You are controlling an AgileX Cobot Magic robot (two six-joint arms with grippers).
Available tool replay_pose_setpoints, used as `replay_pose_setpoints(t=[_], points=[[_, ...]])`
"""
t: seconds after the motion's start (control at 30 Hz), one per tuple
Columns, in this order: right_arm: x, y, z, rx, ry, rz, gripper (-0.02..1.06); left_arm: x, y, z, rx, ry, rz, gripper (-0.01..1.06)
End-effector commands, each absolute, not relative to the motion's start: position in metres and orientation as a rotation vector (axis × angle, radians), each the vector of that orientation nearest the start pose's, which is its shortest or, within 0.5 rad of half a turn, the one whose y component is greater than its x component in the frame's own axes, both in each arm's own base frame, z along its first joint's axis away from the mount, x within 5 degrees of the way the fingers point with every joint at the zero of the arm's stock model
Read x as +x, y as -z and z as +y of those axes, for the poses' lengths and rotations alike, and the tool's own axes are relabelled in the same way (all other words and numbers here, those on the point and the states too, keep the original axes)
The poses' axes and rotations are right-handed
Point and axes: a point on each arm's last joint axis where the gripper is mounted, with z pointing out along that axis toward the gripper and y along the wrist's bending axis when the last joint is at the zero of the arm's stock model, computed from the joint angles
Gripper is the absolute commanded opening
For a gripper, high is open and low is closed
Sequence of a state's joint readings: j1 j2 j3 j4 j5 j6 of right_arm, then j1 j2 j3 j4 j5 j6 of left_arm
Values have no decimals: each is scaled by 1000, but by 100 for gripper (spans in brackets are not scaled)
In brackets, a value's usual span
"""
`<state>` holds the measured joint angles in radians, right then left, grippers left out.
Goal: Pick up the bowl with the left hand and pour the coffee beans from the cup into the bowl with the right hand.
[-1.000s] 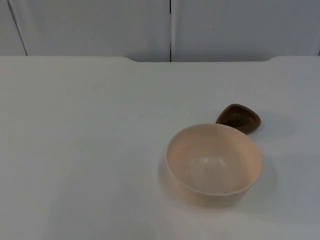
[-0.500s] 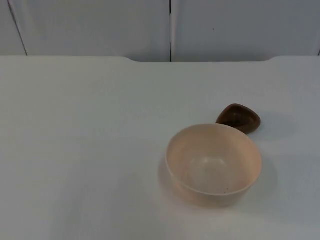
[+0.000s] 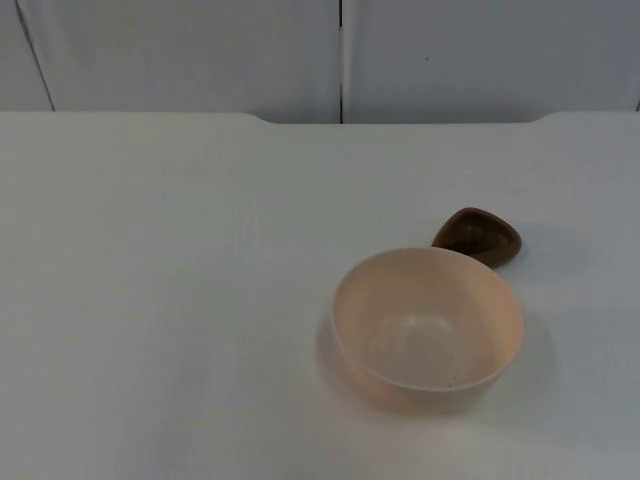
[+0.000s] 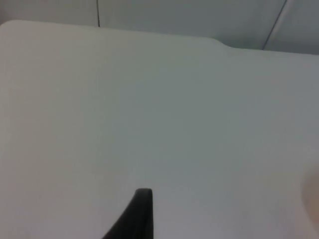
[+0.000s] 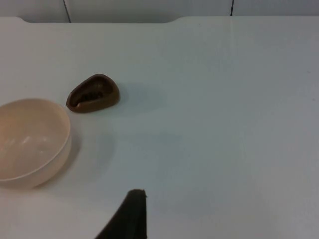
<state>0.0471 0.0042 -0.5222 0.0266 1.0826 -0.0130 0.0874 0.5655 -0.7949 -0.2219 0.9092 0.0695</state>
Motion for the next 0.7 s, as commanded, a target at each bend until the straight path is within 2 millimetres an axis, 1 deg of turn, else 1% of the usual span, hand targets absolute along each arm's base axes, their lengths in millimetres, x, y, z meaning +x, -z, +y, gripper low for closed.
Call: replay_pose_setpoints(t=[0.0, 0.13, 0.2, 0.27, 0.4, 0.67], points=[[-8, -280, 2, -61, -49, 2044, 105, 94, -363, -9, -58, 195, 2135, 105], [-8, -280, 2, -61, -49, 2044, 105, 107, -371, -10, -33, 214, 2144, 105], [-8, -280, 2, -61, -49, 2044, 105, 109, -373, -10, -28, 218, 2146, 105], [-8, -280, 2, -61, -49, 2044, 105, 118, -377, -11, -11, 232, 2162, 105], [-8, -280, 2, -61, -49, 2044, 105, 127, -377, -13, 9, 260, 2181, 105], [-8, -280, 2, -61, -49, 2044, 105, 151, -367, -18, 56, 354, 2240, 105]])
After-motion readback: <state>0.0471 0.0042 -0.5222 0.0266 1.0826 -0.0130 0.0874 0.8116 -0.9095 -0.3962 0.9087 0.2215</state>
